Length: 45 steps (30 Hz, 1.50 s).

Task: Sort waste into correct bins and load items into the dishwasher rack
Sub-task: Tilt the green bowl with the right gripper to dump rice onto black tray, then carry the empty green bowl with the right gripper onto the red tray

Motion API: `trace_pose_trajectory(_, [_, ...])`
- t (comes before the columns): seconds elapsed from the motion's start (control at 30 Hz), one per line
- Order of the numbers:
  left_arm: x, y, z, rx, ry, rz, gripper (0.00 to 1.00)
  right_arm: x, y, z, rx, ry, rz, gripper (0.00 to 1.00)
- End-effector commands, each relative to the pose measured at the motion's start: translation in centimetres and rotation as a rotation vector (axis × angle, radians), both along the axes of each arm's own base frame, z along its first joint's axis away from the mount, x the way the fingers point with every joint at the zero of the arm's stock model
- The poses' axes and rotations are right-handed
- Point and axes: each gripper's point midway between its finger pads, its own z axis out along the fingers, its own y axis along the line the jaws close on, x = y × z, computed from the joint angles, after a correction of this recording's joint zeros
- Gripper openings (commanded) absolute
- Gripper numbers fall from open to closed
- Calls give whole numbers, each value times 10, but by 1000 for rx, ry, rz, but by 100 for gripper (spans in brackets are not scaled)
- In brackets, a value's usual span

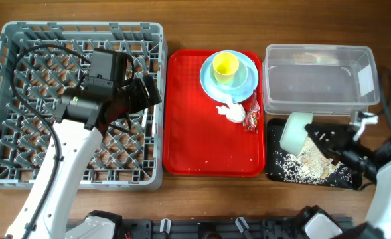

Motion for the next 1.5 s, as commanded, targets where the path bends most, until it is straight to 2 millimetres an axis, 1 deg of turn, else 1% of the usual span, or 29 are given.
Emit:
trace_pose_trajectory(0.0, [1, -1, 5, -20, -11, 10, 100, 2, 5, 12, -246, 45, 40, 4])
trace_pose_trajectory(0.1, [1, -1, 5, -20, -11, 10, 100, 3, 16, 23, -362, 46, 57, 4])
trace_pose_trajectory(0.2, [1, -1, 5, -20, -11, 10, 100, 0, 39, 32, -484, 26, 95, 4])
trace_pose_trajectory(0.3, [1, -1, 5, -20, -11, 10, 100, -6, 69, 34, -550, 5, 158, 4])
trace_pose_trajectory(0.4, [1, -1, 5, -20, -11, 10, 100, -12, 101, 31, -590, -14, 240, 4])
trace_pose_trajectory(0.47, [1, -1, 5, -20, -11, 10, 100, -16, 129, 27, -622, -36, 314, 4])
trace_pose_trajectory(0.53, [1, -1, 5, -20, -11, 10, 100, -19, 154, 20, -654, -46, 374, 4])
trace_pose_trajectory(0.57, [1, -1, 5, -20, -11, 10, 100, -20, 164, 16, -671, -49, 395, 4])
trace_pose_trajectory(0.63, [1, -1, 5, -20, -11, 10, 100, -21, 187, 3, -719, -51, 436, 4])
trace_pose_trajectory(0.73, [1, -1, 5, -20, -11, 10, 100, -23, 217, -22, -785, -46, 498, 4])
trace_pose_trajectory(0.8, [1, -1, 5, -20, -11, 10, 100, -22, 236, -43, -828, -40, 543, 4])
trace_pose_trajectory(0.9, [1, -1, 5, -20, -11, 10, 100, -15, 252, -69, -861, -24, 569, 4])
trace_pose_trajectory(1.0, [1, -1, 5, -19, -11, 10, 100, -6, 262, -87, -870, -14, 578, 4])
trace_pose_trajectory(1.1, [1, -1, 5, -20, -11, 10, 100, -4, 271, -93, -861, -42, 615, 5])
trace_pose_trajectory(1.17, [1, -1, 5, -20, -11, 10, 100, -3, 275, -91, -849, -64, 628, 19])
trace_pose_trajectory(1.2, [1, -1, 5, -20, -11, 10, 100, -2, 276, -89, -848, -75, 629, 28])
trace_pose_trajectory(1.23, [1, -1, 5, -20, -11, 10, 100, -1, 278, -84, -845, -98, 637, 41])
trace_pose_trajectory(1.27, [1, -1, 5, -20, -11, 10, 100, 0, 278, -82, -844, -106, 637, 47])
trace_pose_trajectory(1.3, [1, -1, 5, -20, -11, 10, 100, 2, 279, -76, -842, -129, 646, 55])
trace_pose_trajectory(1.37, [1, -1, 5, -20, -11, 10, 100, 2, 282, -62, -838, -179, 676, 62])
trace_pose_trajectory(1.47, [1, -1, 5, -20, -11, 10, 100, 3, 277, -44, -868, -232, 689, 64])
